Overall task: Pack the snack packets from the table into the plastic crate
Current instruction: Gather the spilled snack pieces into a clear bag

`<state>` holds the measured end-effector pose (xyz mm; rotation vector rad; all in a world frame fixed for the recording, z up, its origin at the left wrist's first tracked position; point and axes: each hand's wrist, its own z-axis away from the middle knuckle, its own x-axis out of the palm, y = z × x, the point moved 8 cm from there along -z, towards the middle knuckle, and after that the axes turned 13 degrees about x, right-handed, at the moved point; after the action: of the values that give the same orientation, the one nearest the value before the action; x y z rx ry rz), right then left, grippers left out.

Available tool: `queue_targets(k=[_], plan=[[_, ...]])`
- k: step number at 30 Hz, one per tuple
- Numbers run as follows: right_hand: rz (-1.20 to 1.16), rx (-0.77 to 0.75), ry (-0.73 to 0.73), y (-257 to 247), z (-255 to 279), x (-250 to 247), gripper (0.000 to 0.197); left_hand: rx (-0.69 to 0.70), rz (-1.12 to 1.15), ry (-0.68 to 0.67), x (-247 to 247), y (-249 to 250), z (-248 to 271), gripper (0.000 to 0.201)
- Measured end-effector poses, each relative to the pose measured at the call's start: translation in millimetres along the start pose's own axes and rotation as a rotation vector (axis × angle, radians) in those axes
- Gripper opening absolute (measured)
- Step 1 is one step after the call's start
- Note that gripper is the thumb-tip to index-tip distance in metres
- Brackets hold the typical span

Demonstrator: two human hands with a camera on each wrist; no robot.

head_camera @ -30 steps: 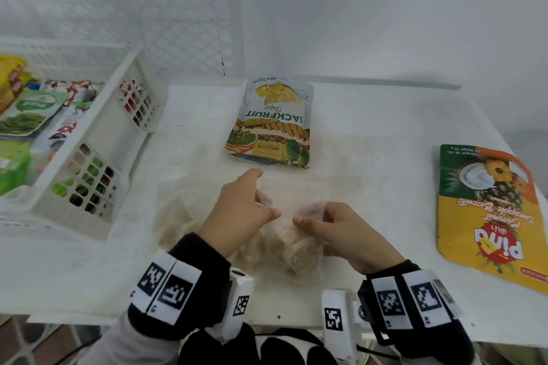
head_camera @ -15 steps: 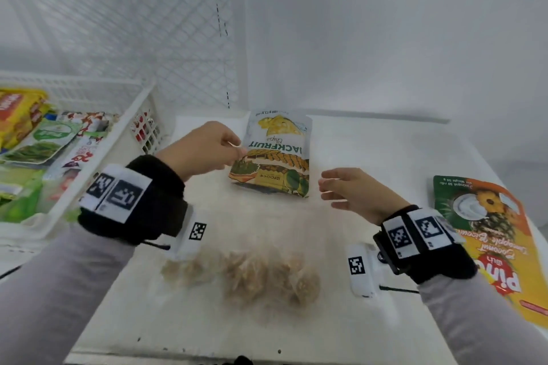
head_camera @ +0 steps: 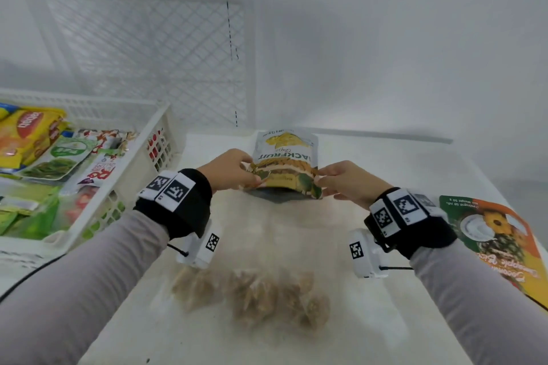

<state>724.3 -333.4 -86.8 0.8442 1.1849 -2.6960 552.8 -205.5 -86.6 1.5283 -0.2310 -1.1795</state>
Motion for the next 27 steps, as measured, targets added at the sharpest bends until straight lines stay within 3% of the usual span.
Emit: queue_targets(k=[3,5,7,10,13,16,20,24,27], plan=[[-0.004,-0.129,0.085,-23,17,-14,0.044,0.139,0.001,0.268,-30,14,12,0.034],[-0.004,-0.222,0.163,-40,31,-20,0.059,0.204,0.044,0.369,-42,22,23,0.028],[0.028,-0.282,0.24,-55,48,-22,0.055,0.254,0.076,0.409,-49,28,35,0.028],[0.059,-0.333,0.307,-72,67,-15,0.032,0.392,0.033,0.484,-58,43,55,0.018],[0.099,-0.373,0.352,-83,75,-1,0.04,0.527,-0.068,0.584,-66,58,78,0.018],[0.075,-0.393,0.337,-90,78,13,0.052,0.626,-0.139,0.59,-69,66,92,0.02],[0.021,-0.381,0.342,-89,77,18,0.051,0.711,-0.08,0.492,-66,68,95,0.031],[-0.005,-0.396,0.198,-80,86,25,0.048,0.667,-0.049,0.489,-68,59,94,0.043],[-0.113,-0.421,0.225,-59,99,17,0.046,0.649,-0.034,0.48,-70,59,95,0.047]])
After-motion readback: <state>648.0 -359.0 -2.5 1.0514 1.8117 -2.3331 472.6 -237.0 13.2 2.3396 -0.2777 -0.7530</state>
